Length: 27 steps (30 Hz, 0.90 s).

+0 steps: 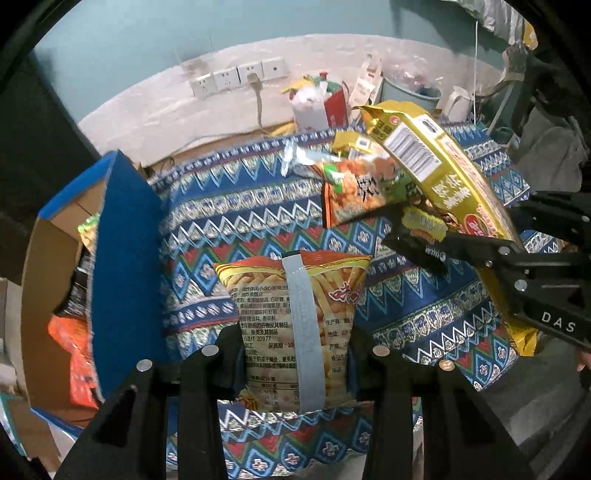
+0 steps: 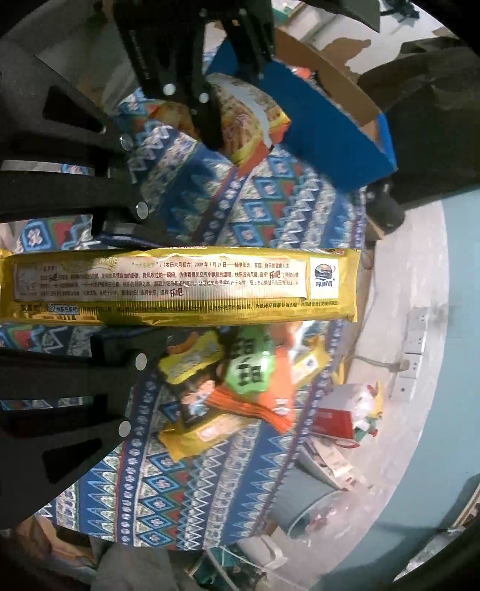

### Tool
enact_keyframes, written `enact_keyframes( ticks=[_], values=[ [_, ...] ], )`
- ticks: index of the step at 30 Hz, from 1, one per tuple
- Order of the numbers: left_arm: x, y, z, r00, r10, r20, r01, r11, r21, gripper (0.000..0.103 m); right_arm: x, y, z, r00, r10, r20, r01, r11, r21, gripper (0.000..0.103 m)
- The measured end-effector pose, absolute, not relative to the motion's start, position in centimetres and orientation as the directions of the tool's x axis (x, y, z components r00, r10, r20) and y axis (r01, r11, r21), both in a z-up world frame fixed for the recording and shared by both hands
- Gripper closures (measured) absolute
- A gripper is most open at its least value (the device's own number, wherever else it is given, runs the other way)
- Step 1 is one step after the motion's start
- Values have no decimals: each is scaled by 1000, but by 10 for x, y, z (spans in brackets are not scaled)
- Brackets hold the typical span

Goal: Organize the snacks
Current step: 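Grasp the long yellow bag with the right tool while the left tool lifts the chip bag, then carry the chip bag into the box with the left tool while the right tool drops the yellow bag in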

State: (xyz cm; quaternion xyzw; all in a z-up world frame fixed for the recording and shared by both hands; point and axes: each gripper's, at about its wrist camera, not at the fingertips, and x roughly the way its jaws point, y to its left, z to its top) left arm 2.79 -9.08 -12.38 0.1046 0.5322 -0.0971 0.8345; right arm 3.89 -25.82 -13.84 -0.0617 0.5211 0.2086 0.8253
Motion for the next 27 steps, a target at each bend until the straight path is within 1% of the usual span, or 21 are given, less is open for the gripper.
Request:
enact_keyframes(
  ticks=[15,27],
  values=[
    [27,-55,-86,503,-49,-863,225,971,76,62,60,-223,-106,408,360,-839,-432,886,171,72],
    [25,-3,-75,534,-50,-844,134,991,27,62,73,-170,-93,395,415,-820,-481,854,200,72]
  ],
)
